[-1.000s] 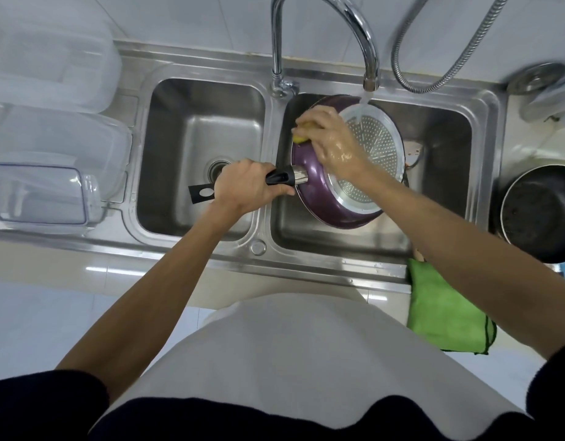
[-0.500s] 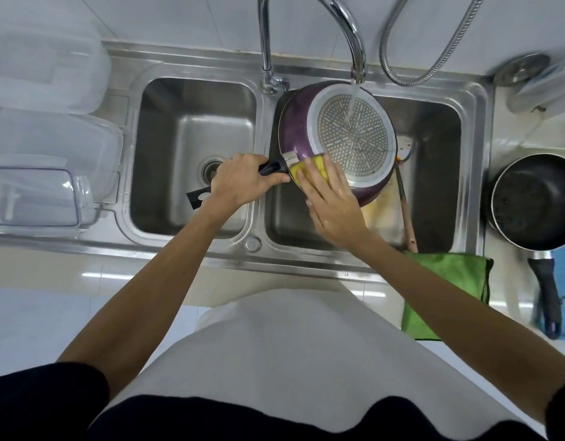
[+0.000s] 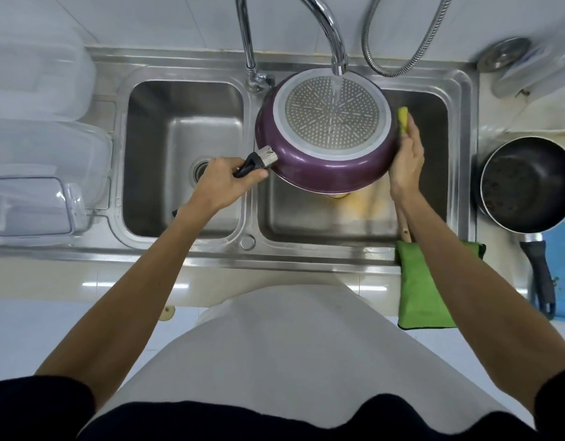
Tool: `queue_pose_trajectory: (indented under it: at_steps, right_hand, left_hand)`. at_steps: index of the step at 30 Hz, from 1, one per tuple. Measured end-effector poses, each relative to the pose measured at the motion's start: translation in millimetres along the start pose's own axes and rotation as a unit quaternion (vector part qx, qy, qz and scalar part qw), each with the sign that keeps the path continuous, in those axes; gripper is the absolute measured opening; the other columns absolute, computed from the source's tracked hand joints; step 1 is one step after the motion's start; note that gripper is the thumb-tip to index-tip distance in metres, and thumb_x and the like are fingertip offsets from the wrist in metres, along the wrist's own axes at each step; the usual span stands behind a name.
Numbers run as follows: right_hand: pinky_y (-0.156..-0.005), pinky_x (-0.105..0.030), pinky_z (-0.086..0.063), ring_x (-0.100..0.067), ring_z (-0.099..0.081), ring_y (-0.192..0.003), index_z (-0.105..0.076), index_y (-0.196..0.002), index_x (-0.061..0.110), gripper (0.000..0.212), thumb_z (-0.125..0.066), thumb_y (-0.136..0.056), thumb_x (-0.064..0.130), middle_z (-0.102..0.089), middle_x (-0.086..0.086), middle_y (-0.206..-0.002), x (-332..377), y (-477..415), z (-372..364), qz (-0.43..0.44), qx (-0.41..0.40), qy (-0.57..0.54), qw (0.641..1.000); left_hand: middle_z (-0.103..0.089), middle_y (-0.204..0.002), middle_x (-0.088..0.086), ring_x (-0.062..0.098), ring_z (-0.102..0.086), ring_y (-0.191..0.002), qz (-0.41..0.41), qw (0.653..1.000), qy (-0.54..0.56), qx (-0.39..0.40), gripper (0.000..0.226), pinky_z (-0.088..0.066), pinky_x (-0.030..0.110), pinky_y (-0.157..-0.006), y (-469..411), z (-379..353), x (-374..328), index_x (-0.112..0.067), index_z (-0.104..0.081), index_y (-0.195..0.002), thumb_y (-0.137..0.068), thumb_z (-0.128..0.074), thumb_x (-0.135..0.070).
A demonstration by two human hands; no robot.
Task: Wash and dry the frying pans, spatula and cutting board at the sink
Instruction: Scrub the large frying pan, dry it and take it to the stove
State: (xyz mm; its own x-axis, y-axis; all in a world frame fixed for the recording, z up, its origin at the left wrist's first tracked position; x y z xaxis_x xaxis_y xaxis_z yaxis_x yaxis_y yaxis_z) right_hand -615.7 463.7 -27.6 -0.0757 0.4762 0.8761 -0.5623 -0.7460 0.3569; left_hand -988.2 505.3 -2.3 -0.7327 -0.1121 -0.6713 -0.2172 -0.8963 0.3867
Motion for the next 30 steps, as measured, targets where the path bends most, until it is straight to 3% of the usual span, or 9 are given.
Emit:
queue_pose_trajectory:
  at_steps: [5, 9, 12, 15, 18, 21, 25, 28, 30]
  right_hand:
    - [-0.117, -0.035, -0.038, -0.003, -0.056, -0.127, -0.067, -0.13, 0.037, 0.046, -0.055, -0.092, 0.06, -0.067, 0.017, -0.13, 35.7, -47.5, -17.5, 0.006, 0.064, 0.092, 0.994]
    - [-0.12, -0.03, -0.03, -0.01, -0.047, -0.136, -0.052, -0.147, 0.029, 0.047, -0.042, -0.101, 0.033, -0.053, 0.006, -0.149, 78.3, -45.8, -48.6, 0.127, 0.143, 0.224, 0.956]
    - [-0.121, -0.049, -0.027, -0.029, -0.038, -0.144, -0.044, -0.151, 0.02, 0.049, -0.039, -0.103, 0.026, -0.043, -0.008, -0.156, 104.8, -21.3, -96.6, 0.292, 0.186, 0.361, 0.866]
    - [-0.123, -0.05, -0.022, -0.031, -0.032, -0.146, -0.04, -0.152, 0.017, 0.051, -0.037, -0.102, 0.026, -0.04, -0.012, -0.155, 105.0, 27.0, -149.3, 0.433, 0.242, 0.416, 0.762]
    - [-0.122, -0.05, -0.024, -0.029, -0.036, -0.146, -0.047, -0.148, 0.016, 0.05, -0.035, -0.1, 0.024, -0.044, -0.008, -0.155, 99.2, 48.7, -171.4, 0.492, 0.272, 0.405, 0.721]
    - [-0.113, -0.049, -0.037, -0.032, -0.049, -0.133, -0.05, -0.143, 0.014, 0.045, -0.035, -0.101, 0.022, -0.053, -0.013, -0.142, 105.5, 10.4, -159.4, 0.438, 0.239, 0.405, 0.766]
    - [-0.102, -0.044, -0.043, -0.041, -0.056, -0.119, -0.056, -0.133, 0.013, 0.035, -0.039, -0.103, 0.021, -0.059, -0.022, -0.13, 90.6, -47.1, -109.3, 0.254, 0.204, 0.433, 0.841]
    - [-0.11, -0.031, -0.035, -0.032, -0.053, -0.131, -0.054, -0.143, 0.014, 0.04, -0.046, -0.104, 0.019, -0.059, -0.016, -0.141, 73.4, -54.3, -73.9, 0.18, 0.207, 0.379, 0.884]
    - [-0.113, -0.022, -0.032, -0.017, -0.052, -0.132, -0.055, -0.144, 0.024, 0.043, -0.054, -0.102, 0.033, -0.059, -0.003, -0.143, 58.3, -57.4, -46.8, 0.101, 0.194, 0.286, 0.933]
  left_hand:
    - [-0.037, -0.058, 0.004, 0.018, -0.033, -0.051, -0.04, 0.999, -0.007, -0.006, 0.068, -0.027, 0.031, -0.052, 6.9, 10.9, 3.6, -0.012, -0.036, -0.058, -0.075, -0.066, -0.071]
    - [-0.055, -0.064, 0.012, 0.028, -0.053, -0.059, -0.043, 0.996, -0.07, -0.02, 0.061, -0.038, 0.036, -0.054, 10.8, 15.7, 6.7, -0.01, -0.057, -0.069, -0.074, -0.067, -0.07]
    - [-0.057, -0.064, 0.0, 0.02, -0.057, -0.063, -0.038, 0.991, -0.124, -0.015, 0.052, -0.036, 0.029, -0.054, 9.1, 12.0, 2.4, -0.019, -0.068, -0.082, -0.074, -0.068, -0.071]
    - [-0.047, -0.054, -0.011, 0.023, -0.054, -0.063, -0.06, 0.988, -0.144, -0.019, 0.066, -0.044, 0.033, -0.062, 6.4, 2.2, -8.4, -0.022, -0.066, -0.079, -0.068, -0.056, -0.086]
    - [-0.044, -0.052, -0.012, 0.025, -0.052, -0.062, -0.063, 0.984, -0.167, -0.025, 0.078, -0.05, 0.038, -0.066, 6.1, -1.3, -10.9, -0.021, -0.067, -0.08, -0.063, -0.044, -0.094]
    - [-0.047, -0.055, -0.01, 0.024, -0.054, -0.064, -0.059, 0.983, -0.172, -0.014, 0.065, -0.045, 0.034, -0.062, 8.6, -0.6, -12.2, -0.023, -0.061, -0.074, -0.064, -0.051, -0.086]
    - [-0.056, -0.066, -0.006, 0.026, -0.061, -0.074, -0.028, 0.987, -0.159, 0.024, 0.032, -0.049, 0.037, -0.064, 6.3, -0.7, -0.6, -0.027, -0.052, -0.077, -0.067, -0.065, -0.054]
    - [-0.066, -0.075, 0.001, 0.026, -0.063, -0.073, -0.006, 0.991, -0.116, 0.058, 0.036, -0.052, 0.039, -0.068, 6.4, -4.9, 5.4, -0.025, -0.048, -0.094, -0.071, -0.07, -0.042]
    - [-0.068, -0.074, 0.005, 0.029, -0.062, -0.07, -0.015, 0.993, -0.093, 0.069, 0.036, -0.045, 0.036, -0.062, 6.7, -10.6, 4.8, -0.022, -0.044, -0.096, -0.076, -0.071, -0.035]
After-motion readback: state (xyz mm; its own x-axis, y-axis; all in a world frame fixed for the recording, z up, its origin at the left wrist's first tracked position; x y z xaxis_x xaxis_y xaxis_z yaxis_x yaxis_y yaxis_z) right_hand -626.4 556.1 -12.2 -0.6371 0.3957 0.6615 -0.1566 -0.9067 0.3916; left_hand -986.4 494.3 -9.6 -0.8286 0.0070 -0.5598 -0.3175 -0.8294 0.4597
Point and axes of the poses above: each hand's wrist, its own y-axis away from the middle knuckle, its own z-axis out of the back of the hand, x = y × z, the point moved 8 cm from there along -y, towards the middle knuckle
